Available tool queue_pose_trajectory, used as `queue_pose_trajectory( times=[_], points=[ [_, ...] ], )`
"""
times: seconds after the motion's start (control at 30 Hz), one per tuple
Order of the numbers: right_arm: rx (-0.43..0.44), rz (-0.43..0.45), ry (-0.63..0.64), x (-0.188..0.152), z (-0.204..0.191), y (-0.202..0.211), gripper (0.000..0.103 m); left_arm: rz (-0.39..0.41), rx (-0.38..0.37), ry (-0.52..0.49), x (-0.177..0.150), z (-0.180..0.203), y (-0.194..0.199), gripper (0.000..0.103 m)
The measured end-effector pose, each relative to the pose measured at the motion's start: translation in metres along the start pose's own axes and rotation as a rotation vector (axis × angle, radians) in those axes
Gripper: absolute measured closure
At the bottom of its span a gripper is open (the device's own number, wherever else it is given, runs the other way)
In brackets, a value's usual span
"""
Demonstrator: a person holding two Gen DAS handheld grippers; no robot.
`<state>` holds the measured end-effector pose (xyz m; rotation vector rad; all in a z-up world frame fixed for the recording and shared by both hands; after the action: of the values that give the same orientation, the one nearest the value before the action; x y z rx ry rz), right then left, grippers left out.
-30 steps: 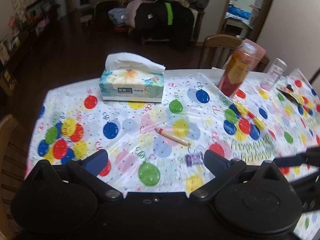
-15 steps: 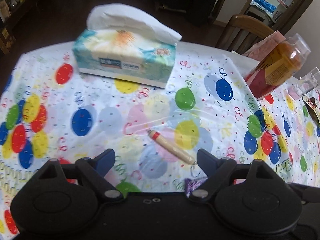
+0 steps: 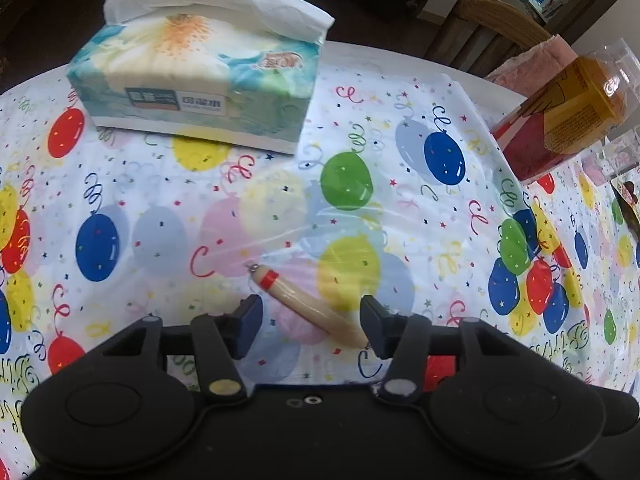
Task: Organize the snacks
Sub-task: 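Close the left tool on the wooden stick while the right tool grips the purple candy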
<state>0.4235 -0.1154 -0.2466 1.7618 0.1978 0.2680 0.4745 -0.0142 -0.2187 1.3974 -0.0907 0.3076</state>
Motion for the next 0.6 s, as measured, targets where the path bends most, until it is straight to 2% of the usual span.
queue_pose_trajectory(
  times=[0.13, 0.27, 0.47, 0.53, 0.6],
  points=[
    [-0.007, 0.003, 0.006, 0.005, -0.004, -0.003, 0.047, -0.020, -0.002, -0.002, 0.000, 0.001, -0.006, 0.067],
    [-0.003, 0.003, 0.015, 0.007, -0.009, -0.006, 0.050, -0.023, -0.005, 0.003, 0.001, 0.000, -0.007, 0.070],
    [-0.037, 0.011, 0.025, 0.006, -0.012, -0.009, 0.065, -0.016, -0.016, 0.030, 0.000, -0.008, -0.006, 0.088],
    [-0.040, 0.013, 0.023, 0.004, -0.013, -0.008, 0.075, -0.014, -0.023, 0.033, -0.001, -0.010, -0.005, 0.092],
    [-0.040, 0.010, 0.026, 0.001, -0.013, -0.007, 0.075, -0.012, -0.023, 0.031, -0.002, -0.010, -0.004, 0.095]
  ],
)
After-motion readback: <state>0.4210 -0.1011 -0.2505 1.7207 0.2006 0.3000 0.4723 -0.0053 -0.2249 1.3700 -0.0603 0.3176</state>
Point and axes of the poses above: each gripper's, at about its wrist camera, not at the fingertips, and y roughly against the way its jaws point, z to its right, x to its top, the point moved 4 cm from there along -y, roughly the way its jaws point, and after that the axes turned 2 degrees about -y, right-handed, at the moved point
